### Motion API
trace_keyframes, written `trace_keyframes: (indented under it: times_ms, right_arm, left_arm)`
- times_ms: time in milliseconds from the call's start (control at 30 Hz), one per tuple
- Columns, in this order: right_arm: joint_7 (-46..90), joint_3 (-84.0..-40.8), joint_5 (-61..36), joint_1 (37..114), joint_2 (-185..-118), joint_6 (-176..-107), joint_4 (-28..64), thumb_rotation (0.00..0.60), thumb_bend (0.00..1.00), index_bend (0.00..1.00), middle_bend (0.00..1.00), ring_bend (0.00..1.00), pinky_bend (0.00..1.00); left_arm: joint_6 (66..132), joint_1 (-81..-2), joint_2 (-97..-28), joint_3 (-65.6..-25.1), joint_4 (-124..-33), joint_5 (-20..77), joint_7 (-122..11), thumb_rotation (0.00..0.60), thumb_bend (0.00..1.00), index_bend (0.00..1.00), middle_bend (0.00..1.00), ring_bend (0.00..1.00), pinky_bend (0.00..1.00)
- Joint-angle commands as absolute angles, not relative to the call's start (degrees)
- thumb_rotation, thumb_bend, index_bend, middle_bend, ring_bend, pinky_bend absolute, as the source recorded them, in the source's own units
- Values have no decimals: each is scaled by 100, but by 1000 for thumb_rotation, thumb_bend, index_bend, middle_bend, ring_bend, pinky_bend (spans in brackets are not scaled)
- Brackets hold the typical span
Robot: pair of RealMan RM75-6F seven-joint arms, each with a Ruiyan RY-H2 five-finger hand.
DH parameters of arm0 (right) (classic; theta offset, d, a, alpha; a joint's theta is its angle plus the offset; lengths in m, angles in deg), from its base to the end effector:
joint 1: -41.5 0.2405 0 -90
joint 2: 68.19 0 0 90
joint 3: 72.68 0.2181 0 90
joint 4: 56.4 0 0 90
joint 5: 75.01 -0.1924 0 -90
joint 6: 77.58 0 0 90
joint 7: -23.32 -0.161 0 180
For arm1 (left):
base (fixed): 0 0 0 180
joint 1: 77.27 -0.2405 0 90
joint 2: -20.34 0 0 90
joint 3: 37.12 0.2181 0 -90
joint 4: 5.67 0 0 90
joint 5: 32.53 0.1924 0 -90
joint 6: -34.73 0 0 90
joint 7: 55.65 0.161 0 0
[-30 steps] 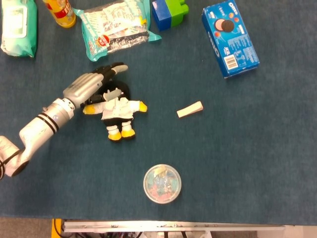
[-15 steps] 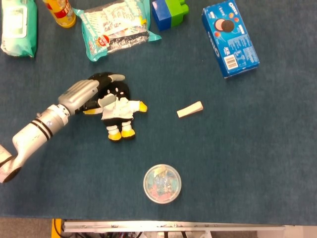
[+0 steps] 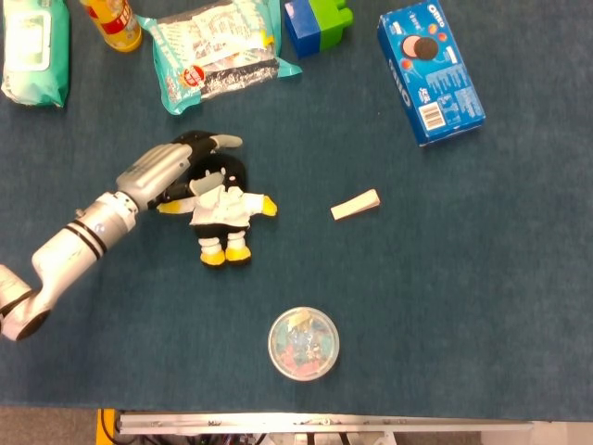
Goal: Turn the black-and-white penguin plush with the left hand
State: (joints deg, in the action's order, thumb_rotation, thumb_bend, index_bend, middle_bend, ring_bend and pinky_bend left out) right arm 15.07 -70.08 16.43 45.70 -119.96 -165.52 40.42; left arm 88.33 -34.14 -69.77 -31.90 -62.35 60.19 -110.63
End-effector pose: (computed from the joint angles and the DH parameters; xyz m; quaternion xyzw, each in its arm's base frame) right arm -0.2534 -0.1886 0.2101 0.6123 -0.3594 0.4176 0.5670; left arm -0.1975 0.3313 -0.0150 -0.6769 -0.5796 -0.4022 0.2097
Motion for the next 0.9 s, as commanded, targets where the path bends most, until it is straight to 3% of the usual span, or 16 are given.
trace_keyframes:
  times_ms: [33,567,900]
  right_arm:
    - [1493,-7006,1618,4575,-12004,-16525,4025,600,0,0,0,0,0]
    - [1395,-7017,1600,4531,-12031,-16548,3958,600,0,0,0,0,0]
    - [1419,-7018,1630,4527,-12056,-16557,3979,600,0,0,0,0,0]
  left_arm:
    - [8653,-3348,-7096,-3240,-6075,5917,-11084,1,48,128,175,93,1]
    - [8976,-3528,-6777,-2877,-6372,6232,-11134,4,48,128,179,93,38]
    - [9134,-3588,-6571,-2953,-6587,6153,-11055,3,48,128,181,94,44]
